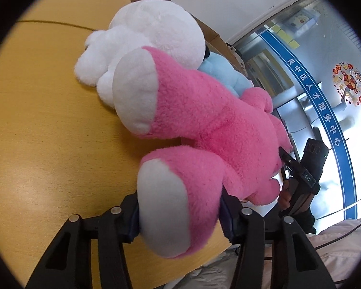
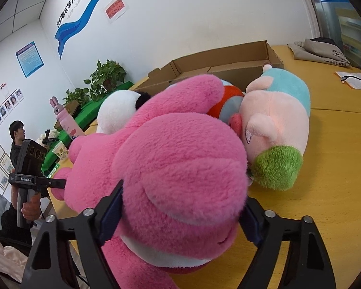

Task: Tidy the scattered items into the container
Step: 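Close both grippers on the pink plush bear and lift it, then carry the pink bear over the cardboard box and release both grippers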

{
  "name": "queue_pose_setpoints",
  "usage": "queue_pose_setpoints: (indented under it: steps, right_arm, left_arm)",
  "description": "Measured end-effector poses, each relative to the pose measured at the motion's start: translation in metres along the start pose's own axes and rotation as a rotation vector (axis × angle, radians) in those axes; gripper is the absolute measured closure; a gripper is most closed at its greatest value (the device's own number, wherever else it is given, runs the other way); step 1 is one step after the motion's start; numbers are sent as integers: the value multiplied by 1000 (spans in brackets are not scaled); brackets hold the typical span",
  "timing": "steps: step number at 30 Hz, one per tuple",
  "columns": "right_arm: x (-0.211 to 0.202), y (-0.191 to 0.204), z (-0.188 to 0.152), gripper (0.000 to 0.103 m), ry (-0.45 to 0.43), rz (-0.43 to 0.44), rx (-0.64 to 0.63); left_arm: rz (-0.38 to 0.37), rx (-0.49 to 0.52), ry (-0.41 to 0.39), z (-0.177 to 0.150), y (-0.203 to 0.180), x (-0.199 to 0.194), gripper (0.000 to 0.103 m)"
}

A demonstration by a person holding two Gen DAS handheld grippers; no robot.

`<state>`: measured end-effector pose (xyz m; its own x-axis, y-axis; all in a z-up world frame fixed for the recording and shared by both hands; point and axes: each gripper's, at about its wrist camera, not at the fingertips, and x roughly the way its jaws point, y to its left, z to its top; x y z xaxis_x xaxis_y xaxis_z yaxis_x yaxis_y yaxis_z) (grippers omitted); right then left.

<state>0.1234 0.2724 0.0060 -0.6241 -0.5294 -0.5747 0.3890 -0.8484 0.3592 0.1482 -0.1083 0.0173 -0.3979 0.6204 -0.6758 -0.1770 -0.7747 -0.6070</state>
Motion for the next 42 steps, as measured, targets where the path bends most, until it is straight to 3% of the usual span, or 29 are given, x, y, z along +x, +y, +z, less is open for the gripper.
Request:
queue_pose_setpoints:
  steps: [5,9,21,32,42]
  right_arm:
    - [-18,11,9,29,-85,-12,-40]
    - [-42,20,27,31,-169,-11,-79]
    - [-87,27,134,31,-365,-42,-151]
    - [-90,31,243,31,-417,-63,-210]
    - [-52,7,334,31,-407,-57,-229]
  left_arm:
    - [2,51,-61,11,-29,-11,60]
    - [-20,86,-120,27,-47,-22,60]
    - [-66,291,-300,127,-120,-61,60]
    - [-52,366,-366,221,-155,-76,60]
    - [9,387,-376,305,-165,-62,60]
